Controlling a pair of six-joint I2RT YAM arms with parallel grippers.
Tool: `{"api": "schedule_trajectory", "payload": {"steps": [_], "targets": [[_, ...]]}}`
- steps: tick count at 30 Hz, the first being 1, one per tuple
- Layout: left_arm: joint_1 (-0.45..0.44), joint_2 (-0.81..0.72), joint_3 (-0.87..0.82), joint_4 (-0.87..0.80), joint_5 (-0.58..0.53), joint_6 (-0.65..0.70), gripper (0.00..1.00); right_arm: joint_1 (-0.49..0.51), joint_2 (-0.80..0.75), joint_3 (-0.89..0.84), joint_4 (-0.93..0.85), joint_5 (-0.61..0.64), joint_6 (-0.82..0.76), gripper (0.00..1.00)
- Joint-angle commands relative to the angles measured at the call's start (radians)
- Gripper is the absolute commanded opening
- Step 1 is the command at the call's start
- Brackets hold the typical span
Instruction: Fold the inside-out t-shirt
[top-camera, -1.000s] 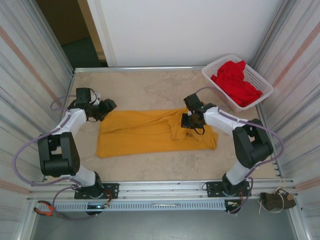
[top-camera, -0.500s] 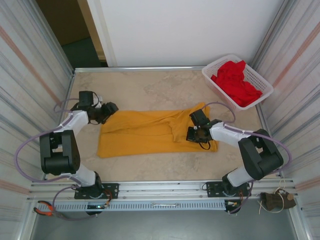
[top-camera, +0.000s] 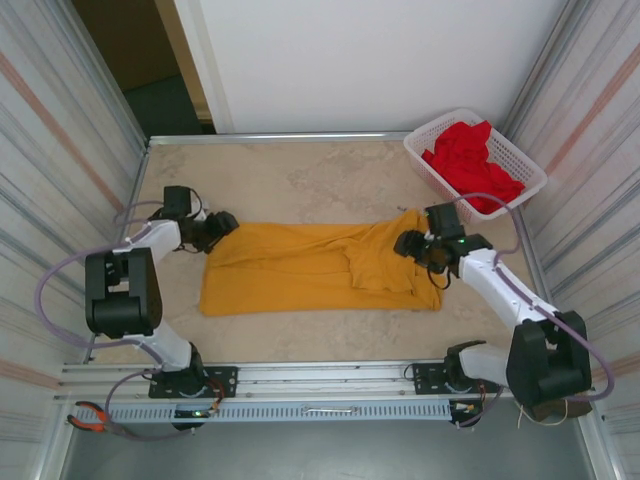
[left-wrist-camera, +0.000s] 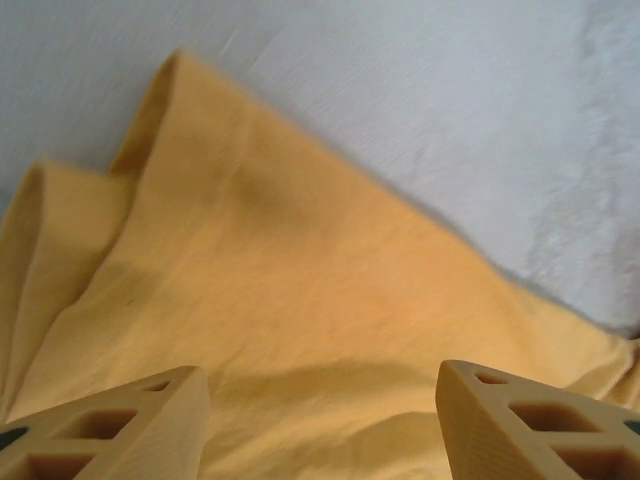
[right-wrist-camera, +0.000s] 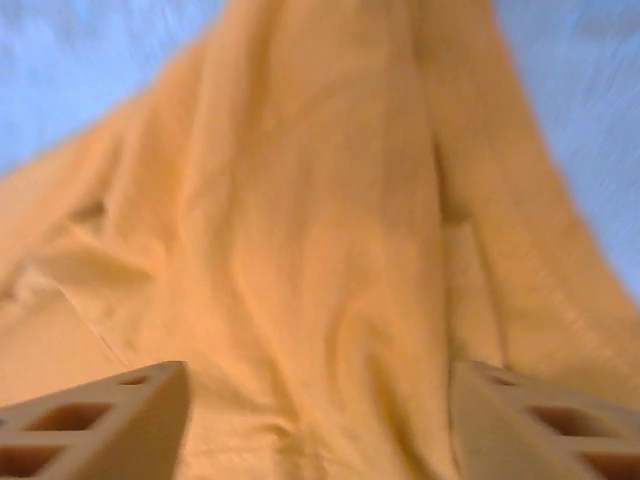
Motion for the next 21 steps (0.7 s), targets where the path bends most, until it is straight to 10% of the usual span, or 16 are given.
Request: {"api": "schedule_trajectory", "payload": {"steps": [1, 11, 21], "targets": [[-0.027, -0.093, 0.056, -0.013, 0.042, 0.007, 0.63, -0.115, -0.003, 0.013, -0.039, -0.099, -0.063, 0.77], [-0.395, -0.080, 0.114, 0.092, 0.031, -0.116, 0.64, -0.349, 0.149, -0.060, 0.116, -0.282, -0.087, 0.82], [-0.704, 0.192, 0.233, 0.250, 0.061, -0.190, 0.64, -0.356, 0.305, -0.057, 0.221, -0.373, -0.100, 0.82]]}}
